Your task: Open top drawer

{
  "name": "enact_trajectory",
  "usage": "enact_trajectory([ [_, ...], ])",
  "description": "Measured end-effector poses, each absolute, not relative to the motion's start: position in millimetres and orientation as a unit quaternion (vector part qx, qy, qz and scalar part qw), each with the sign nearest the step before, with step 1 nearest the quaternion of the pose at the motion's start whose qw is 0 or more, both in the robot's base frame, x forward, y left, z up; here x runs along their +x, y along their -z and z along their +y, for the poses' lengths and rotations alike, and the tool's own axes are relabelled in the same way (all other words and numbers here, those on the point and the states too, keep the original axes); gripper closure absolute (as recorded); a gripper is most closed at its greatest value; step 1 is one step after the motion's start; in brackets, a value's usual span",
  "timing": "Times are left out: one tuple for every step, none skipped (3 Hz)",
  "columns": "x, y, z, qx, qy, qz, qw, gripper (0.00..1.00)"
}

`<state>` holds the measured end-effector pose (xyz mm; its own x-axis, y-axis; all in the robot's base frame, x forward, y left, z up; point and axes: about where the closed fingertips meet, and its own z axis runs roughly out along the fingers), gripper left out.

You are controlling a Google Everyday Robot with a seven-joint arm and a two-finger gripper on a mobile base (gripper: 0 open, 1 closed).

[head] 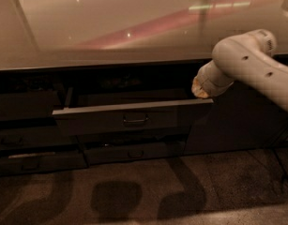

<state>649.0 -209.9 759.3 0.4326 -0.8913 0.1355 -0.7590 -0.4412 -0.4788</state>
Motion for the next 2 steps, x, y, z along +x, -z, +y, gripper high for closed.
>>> enact_trajectory([
  [637.1, -809.9, -208.7, -0.819, 0.217, 0.494, 0.193, 1.00],
  [634.7, -819.9, -208.6, -0.818, 0.223, 0.493, 0.196, 1.00],
])
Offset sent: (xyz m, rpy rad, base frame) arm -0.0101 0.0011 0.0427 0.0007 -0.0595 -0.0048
